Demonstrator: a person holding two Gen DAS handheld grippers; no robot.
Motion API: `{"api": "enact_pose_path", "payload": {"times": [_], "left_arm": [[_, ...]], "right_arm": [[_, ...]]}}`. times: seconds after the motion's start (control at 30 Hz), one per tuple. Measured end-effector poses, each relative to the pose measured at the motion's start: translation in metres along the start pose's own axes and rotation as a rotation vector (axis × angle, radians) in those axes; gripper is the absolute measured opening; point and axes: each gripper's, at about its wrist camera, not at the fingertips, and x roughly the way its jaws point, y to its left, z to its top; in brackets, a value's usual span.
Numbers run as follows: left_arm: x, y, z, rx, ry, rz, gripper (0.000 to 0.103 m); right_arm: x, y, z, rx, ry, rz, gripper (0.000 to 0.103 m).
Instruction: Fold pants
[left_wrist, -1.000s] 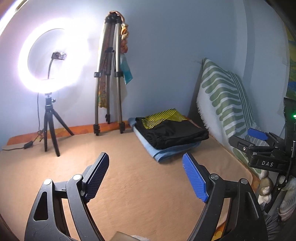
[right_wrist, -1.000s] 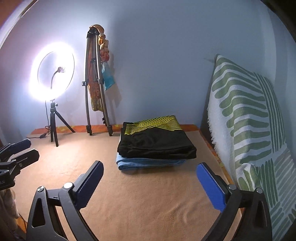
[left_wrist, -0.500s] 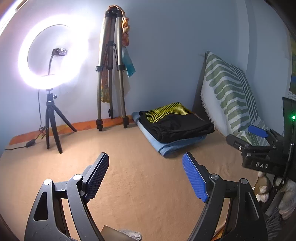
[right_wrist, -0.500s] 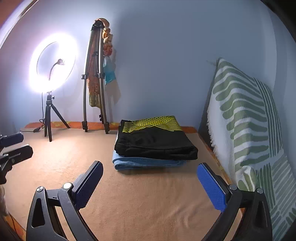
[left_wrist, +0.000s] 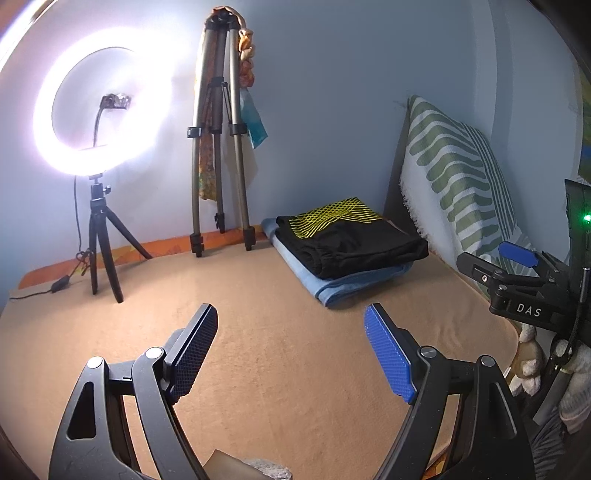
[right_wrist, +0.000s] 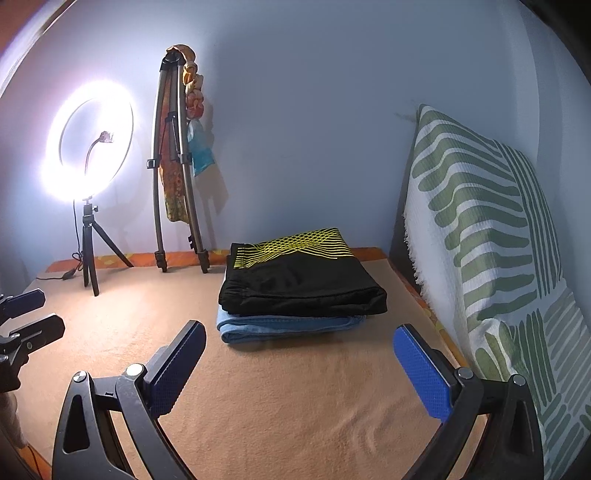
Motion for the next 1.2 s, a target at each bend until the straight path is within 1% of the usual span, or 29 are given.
{"api": "enact_pose_path", "payload": {"times": [0.6,1.2], "left_arm": [[-0.0064,0.0006,-0.0002,0.002,-0.008,0.017,0.082],[-0.0094,-0.0033,-0.0004,0.014,-0.01,0.008,0.082]], "right_arm": [[-0.0019,0.0045,-0.0009,-0.009,0.0,0.002,0.103],[-0.006,0.0065,-0.0015,-0.015,-0.002,0.002,0.103]]}}
